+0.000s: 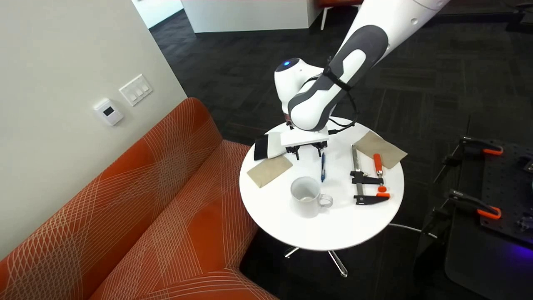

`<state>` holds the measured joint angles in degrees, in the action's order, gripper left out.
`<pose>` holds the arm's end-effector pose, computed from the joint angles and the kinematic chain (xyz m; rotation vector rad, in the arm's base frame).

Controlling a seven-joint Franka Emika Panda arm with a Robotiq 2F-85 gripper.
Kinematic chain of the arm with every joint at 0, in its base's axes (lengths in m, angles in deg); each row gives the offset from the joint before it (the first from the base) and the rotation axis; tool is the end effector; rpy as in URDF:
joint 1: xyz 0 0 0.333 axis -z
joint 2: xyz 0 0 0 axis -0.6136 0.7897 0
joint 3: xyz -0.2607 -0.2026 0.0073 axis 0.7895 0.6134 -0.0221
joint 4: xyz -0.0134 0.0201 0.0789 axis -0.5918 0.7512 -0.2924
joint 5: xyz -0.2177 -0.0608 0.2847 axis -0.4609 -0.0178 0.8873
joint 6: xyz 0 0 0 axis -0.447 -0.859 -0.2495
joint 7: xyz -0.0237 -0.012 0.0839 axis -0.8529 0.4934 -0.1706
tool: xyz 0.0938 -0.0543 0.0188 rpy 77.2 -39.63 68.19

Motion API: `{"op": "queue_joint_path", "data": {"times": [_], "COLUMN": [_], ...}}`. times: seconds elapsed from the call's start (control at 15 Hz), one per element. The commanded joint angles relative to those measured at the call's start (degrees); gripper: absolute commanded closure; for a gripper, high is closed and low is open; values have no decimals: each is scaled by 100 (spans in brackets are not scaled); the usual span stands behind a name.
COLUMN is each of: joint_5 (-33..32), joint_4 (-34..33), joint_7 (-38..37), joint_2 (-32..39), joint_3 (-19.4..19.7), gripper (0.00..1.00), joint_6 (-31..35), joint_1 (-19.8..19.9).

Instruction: Pick up the pen from the mug cup and put it on the table.

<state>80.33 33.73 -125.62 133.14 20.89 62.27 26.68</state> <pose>0.6314 0.0852 0.1511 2.7018 -1.5455 -0.1682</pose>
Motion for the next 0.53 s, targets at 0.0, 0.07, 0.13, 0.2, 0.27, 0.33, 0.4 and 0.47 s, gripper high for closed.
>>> {"op": "queue_joint_path", "data": {"times": [0.0,0.07,0.13,0.2,0.27,0.33,0.4,0.47], "joint_5": [-22,-19,-13,3,-14,-14,-13,-13], "joint_4": [-115,-114,-110,-116,-54,-54,-54,-55], "joint_7": [-180,-178,-164,-117,-9,-9,-9,-9], "joint_2": [34,31,27,25,11,12,13,14], "joint_3": [47,45,37,7,-12,-12,-12,-12], "gripper": [0,0,0,0,0,0,0,0], "joint_6": [19,24,25,-32,-16,-16,-16,-16], "joint_1": [-56,-54,-47,-22,12,12,12,11]}}
